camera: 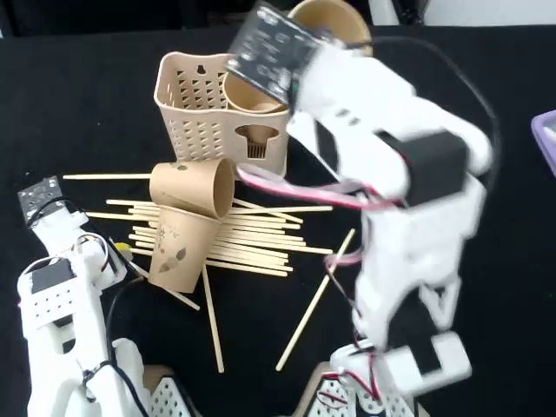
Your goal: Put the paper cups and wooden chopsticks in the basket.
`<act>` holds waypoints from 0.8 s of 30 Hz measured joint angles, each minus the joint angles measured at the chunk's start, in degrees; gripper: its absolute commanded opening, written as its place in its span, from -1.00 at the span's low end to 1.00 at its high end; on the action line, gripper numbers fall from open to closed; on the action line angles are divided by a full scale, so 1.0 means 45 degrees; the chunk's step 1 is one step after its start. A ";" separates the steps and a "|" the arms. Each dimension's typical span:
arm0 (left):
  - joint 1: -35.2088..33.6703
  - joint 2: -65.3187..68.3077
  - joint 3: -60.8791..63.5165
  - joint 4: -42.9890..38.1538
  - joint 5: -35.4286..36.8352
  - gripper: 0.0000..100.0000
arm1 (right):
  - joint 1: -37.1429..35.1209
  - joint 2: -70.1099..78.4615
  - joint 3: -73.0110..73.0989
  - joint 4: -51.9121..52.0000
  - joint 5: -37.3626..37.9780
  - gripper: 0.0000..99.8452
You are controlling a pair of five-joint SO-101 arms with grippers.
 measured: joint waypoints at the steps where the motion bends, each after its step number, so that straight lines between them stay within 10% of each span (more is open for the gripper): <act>1: 0.0000 0.0000 0.0000 0.0000 0.0000 -0.47 | 0.0000 0.0606 -0.0606 0.0098 -0.0039 -0.98; 24: 0.0000 0.0000 0.0039 0.0000 0.0000 -0.47 | -0.0899 0.3751 -0.2462 0.0117 -0.0078 -0.98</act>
